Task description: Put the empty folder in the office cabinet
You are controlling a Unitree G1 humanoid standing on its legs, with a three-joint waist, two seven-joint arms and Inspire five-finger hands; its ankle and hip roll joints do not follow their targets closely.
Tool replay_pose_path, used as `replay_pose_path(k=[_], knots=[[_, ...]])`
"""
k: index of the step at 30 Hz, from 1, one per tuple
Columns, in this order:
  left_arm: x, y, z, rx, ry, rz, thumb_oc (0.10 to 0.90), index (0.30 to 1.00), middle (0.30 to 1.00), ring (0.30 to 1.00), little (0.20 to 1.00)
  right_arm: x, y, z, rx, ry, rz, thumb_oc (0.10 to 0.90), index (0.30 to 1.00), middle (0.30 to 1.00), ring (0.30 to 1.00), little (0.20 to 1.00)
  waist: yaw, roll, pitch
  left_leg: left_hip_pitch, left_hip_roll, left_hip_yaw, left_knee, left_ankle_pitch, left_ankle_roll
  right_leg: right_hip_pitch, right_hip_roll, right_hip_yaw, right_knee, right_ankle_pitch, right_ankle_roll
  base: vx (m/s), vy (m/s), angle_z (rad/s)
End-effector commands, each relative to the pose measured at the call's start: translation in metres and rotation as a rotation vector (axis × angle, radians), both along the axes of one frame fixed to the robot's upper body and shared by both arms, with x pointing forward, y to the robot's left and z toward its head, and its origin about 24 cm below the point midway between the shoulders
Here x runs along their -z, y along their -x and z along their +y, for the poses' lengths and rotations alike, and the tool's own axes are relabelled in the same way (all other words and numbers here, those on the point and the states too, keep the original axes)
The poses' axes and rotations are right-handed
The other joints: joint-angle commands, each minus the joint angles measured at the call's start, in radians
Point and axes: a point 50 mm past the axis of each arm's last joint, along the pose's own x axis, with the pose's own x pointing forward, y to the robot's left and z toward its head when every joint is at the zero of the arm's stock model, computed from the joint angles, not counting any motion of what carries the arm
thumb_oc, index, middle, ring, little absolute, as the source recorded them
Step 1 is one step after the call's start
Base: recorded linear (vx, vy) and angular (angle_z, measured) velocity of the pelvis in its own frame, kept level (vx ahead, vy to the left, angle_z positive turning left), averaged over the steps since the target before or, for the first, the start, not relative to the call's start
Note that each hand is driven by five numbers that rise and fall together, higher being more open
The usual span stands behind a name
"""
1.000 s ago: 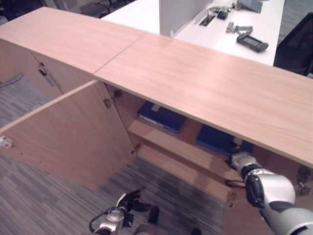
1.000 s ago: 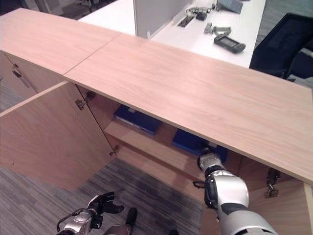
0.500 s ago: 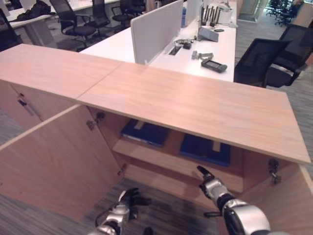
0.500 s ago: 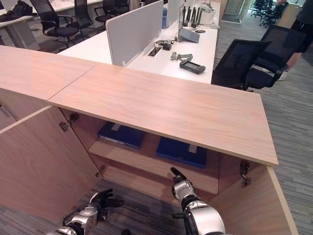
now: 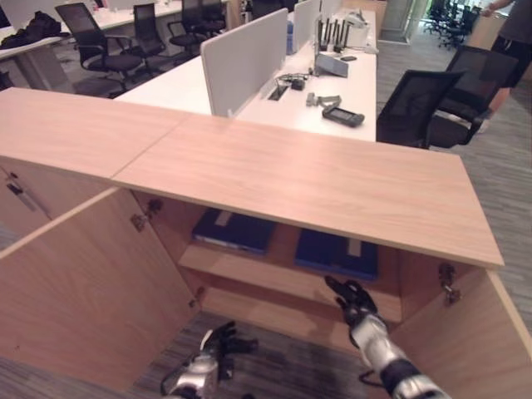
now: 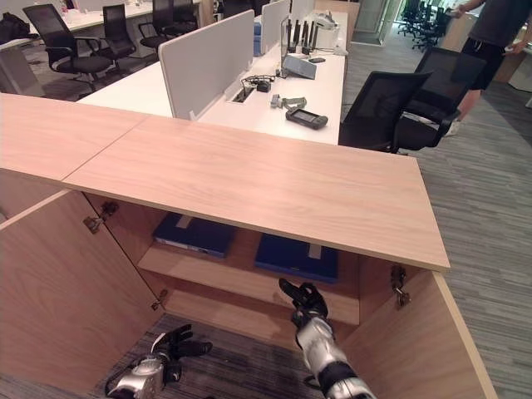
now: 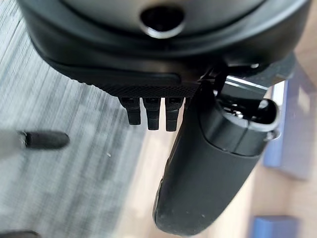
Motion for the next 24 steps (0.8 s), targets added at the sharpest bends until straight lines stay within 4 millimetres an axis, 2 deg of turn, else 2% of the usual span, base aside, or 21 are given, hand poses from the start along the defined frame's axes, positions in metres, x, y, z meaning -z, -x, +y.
replay_pose_path(k=[1, 4, 5, 7, 13, 15, 20, 21, 22, 23, 24], knots=[[-0.013, -0.018, 0.011, 0.084, -0.02, -0.116, 0.8, 0.9, 0.9, 0.9, 0.9, -0.024, -0.008, -0.016, -0.241, 0.253, -0.168, 0.8, 0.9, 0.9, 0.9, 0.9, 0.032, 0.03, -0.03, 0.07, 0.085, -0.024, 0.009, -0.116, -0.062, -0.073, -0.064, -0.025, 0.152, -0.1, 0.067, -0.05, -0.031, 0.01], [-0.01, -0.006, 0.008, 0.127, -0.004, -0.113, 0.8, 0.9, 0.9, 0.9, 0.9, -0.027, 0.003, -0.015, -0.42, 0.398, -0.194, 0.8, 0.9, 0.9, 0.9, 0.9, 0.036, 0.03, -0.022, 0.061, 0.089, -0.028, 0.01, -0.11, -0.066, -0.074, -0.064, -0.028, 0.147, -0.101, 0.066, -0.04, -0.032, 0.03], [-0.01, -0.006, 0.008, 0.126, -0.004, -0.113, 0.8, 0.9, 0.9, 0.9, 0.9, -0.026, 0.003, -0.015, -0.421, 0.399, -0.193, 0.8, 0.9, 0.9, 0.9, 0.9, 0.036, 0.03, -0.023, 0.061, 0.089, -0.029, 0.01, -0.11, -0.066, -0.074, -0.064, -0.029, 0.148, -0.101, 0.066, -0.04, -0.039, 0.03], [-0.007, -0.001, 0.002, 0.157, -0.005, -0.102, 0.8, 0.9, 0.9, 0.9, 0.9, -0.027, 0.007, -0.01, -0.552, 0.539, -0.212, 0.8, 0.9, 0.9, 0.9, 0.9, 0.04, 0.032, -0.015, 0.051, 0.092, -0.034, 0.01, -0.103, -0.07, -0.072, -0.063, -0.039, 0.145, -0.108, 0.064, -0.05, -0.054, 0.02], [-0.011, -0.016, -0.014, 0.193, -0.002, -0.154, 0.8, 0.9, 0.9, 0.9, 0.9, -0.025, 0.007, 0.007, -0.702, 0.63, -0.23, 0.8, 0.9, 0.9, 0.9, 0.9, 0.053, 0.042, 0.014, 0.018, 0.097, -0.063, 0.015, -0.077, -0.089, -0.067, -0.053, -0.067, 0.146, -0.123, 0.047, -0.08, -0.055, 0.2], [-0.023, -0.033, -0.022, 0.219, 0.002, -0.236, 0.8, 0.9, 0.9, 0.9, 0.9, -0.029, 0.001, 0.004, -0.692, 0.655, -0.245, 0.8, 0.9, 0.9, 0.9, 0.9, 0.076, 0.056, 0.054, -0.048, 0.083, -0.102, 0.021, -0.037, -0.108, -0.062, -0.054, -0.112, 0.117, -0.119, 0.043, -0.21, -0.057, 0.42], [-0.033, -0.046, -0.027, 0.232, -0.004, -0.304, 0.8, 0.9, 0.9, 0.9, 0.9, -0.021, 0.0, -0.001, -0.664, 0.644, -0.202, 0.8, 0.9, 0.9, 0.9, 0.9, 0.086, 0.067, 0.076, -0.093, 0.081, -0.123, 0.045, -0.031, -0.117, -0.055, -0.059, -0.153, 0.088, -0.114, 0.039, -0.1, -0.001, 0.6], [-0.041, -0.053, -0.032, 0.252, 0.001, -0.353, 0.8, 0.9, 0.9, 0.9, 0.9, -0.02, -0.003, -0.009, -0.631, 0.657, -0.182, 0.8, 0.9, 0.9, 0.9, 0.9, 0.084, 0.064, 0.106, -0.141, 0.107, -0.038, 0.122, -0.028, -0.119, -0.044, -0.08, -0.184, 0.079, -0.111, 0.04, -0.15, 0.135, 0.5], [-0.075, -0.066, -0.008, 0.511, -0.3, -0.563, 0.8, 0.9, 0.9, 0.9, 0.9, -0.021, -0.001, -0.02, -0.603, 0.671, -0.177, 0.8, 0.9, 0.9, 0.9, 0.9, 0.073, 0.066, 0.116, -0.15, 0.148, 0.063, 0.152, -0.023, -0.116, -0.038, -0.095, -0.21, 0.075, -0.109, 0.043, -0.16, 0.143, 0.67], [-0.075, -0.065, -0.008, 0.514, -0.31, -0.562, 0.8, 0.9, 0.9, 0.9, 0.9, -0.02, -0.001, -0.018, -0.603, 0.666, -0.177, 0.8, 0.9, 0.9, 0.9, 0.9, 0.077, 0.061, 0.113, -0.153, 0.146, 0.067, 0.154, -0.021, -0.114, -0.042, -0.096, -0.207, 0.073, -0.104, 0.044, -0.07, 0.121, 0.67], [-0.095, -0.088, -0.004, 0.512, -0.359, -0.602, 0.8, 0.9, 0.9, 0.9, 0.9, -0.026, -0.006, -0.02, -0.609, 0.685, -0.197, 0.8, 0.9, 0.9, 0.9, 0.9, 0.06, 0.058, 0.114, -0.154, 0.195, 0.169, 0.182, -0.012, -0.118, -0.037, -0.108, -0.233, 0.073, -0.1, 0.048, -0.06, 0.131, 0.86]])
